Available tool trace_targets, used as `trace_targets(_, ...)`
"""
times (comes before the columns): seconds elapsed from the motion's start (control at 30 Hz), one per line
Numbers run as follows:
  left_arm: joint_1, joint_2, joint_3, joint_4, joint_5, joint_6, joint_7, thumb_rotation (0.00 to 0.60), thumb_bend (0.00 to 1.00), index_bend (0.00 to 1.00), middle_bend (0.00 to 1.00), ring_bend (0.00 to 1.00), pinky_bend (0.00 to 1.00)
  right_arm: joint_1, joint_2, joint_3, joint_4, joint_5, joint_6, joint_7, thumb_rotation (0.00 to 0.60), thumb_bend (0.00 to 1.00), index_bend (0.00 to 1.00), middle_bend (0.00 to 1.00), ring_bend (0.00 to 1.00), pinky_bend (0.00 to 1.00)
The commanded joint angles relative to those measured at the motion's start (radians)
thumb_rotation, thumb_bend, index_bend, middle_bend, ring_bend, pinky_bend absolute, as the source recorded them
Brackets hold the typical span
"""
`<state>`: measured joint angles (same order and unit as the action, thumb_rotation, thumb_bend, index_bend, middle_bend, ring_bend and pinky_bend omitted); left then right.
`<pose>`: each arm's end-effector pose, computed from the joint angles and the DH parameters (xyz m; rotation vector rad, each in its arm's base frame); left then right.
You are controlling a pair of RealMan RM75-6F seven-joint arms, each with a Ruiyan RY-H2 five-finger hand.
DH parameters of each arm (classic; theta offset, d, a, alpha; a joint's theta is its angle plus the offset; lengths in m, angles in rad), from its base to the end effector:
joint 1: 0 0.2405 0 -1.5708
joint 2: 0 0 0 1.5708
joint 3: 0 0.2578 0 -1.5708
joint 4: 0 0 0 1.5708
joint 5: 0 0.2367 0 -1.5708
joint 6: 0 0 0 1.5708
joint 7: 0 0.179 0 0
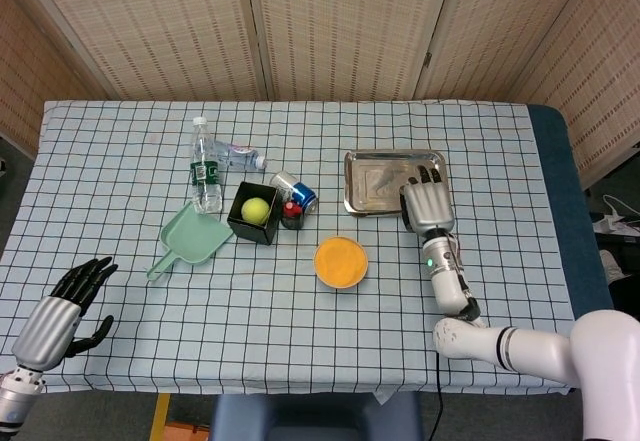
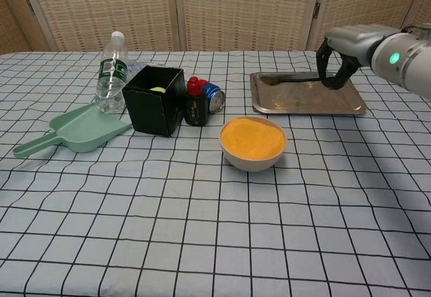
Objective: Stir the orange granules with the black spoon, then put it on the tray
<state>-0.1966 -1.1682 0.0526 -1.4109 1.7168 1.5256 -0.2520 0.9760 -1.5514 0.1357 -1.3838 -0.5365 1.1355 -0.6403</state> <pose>-0.3105 0.2288 0.1123 -1.6491 -0.8912 -1.1084 -0.1571 -0.4467 -0.0177 1.5790 -0.8718 0.6334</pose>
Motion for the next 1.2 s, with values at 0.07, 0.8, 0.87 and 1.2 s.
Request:
trace_targets(0.07,-0.002,0.000,0.000,0.000,-0.002,-0.004,-0.003,0.600,0.44,0.00,0.00,0.00,0.12,0.000,-0.141,0.032,0.241,-0.027,-0.020,-0.031,0.600,0.52,1.00,0.33,0.06,0.10)
trace_targets(0.8,-0.012,-0.004,-0.001,0.007,-0.022,-0.037,-0.003,0.600,0.44,0.00,0.00,0.00,0.12,0.049,-0.361,0.216,0.713,0.005,-0.309,-0.070,0.600,0.49,0.14,0.16,0.00,0.07)
trace_targets(0.87,-0.012,-0.005,-0.001,0.006,-0.019,-0.034,-0.001,0.600,0.44,0.00,0.00,0.00,0.12,0.039,-0.340,0.224,0.683,0.010,-0.306,-0.083,0.600,0.47,0.03,0.11,0.00,0.06)
trace_targets(1.2,-0.004,-0.003,-0.001,0.003,-0.014,-0.015,0.005,0.600,0.44,0.00,0.00,0.00,0.12,-0.097,-0.095,0.226,0.249,-0.061,-0.140,-0.062,0.600,0.41,0.00,0.02,0.00,0.01)
